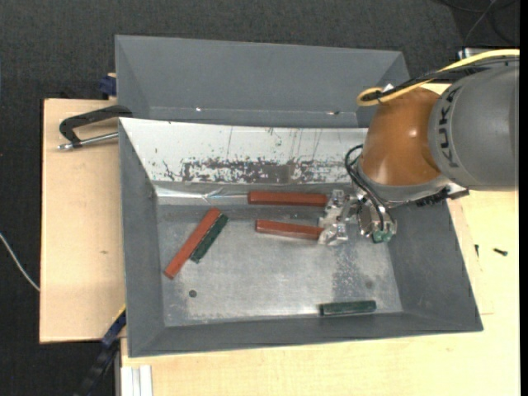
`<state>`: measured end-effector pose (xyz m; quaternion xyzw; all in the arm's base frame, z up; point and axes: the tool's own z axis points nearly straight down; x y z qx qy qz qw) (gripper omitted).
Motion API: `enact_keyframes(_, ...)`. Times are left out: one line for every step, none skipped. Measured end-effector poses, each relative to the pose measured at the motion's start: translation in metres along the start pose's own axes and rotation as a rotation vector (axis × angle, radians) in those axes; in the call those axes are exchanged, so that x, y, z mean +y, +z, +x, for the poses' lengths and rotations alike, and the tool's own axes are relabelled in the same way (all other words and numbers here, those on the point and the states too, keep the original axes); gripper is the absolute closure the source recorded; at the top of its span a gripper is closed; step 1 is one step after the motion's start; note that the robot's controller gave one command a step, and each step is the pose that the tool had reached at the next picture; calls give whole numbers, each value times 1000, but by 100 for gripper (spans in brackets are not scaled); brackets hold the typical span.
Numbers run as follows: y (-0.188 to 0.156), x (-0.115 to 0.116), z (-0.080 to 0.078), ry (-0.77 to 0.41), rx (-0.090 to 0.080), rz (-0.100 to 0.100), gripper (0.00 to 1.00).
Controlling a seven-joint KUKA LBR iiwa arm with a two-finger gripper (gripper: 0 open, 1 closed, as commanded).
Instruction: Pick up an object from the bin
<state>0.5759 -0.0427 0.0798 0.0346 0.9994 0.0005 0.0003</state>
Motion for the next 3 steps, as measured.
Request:
enact_keyframes(-2, -36, 18, -58, -7, 0, 100)
enact_keyframes(-168, -16, 19, -508, -11, 3, 100)
enact_keyframes(-167, -16, 20, -507, -8, 2, 100)
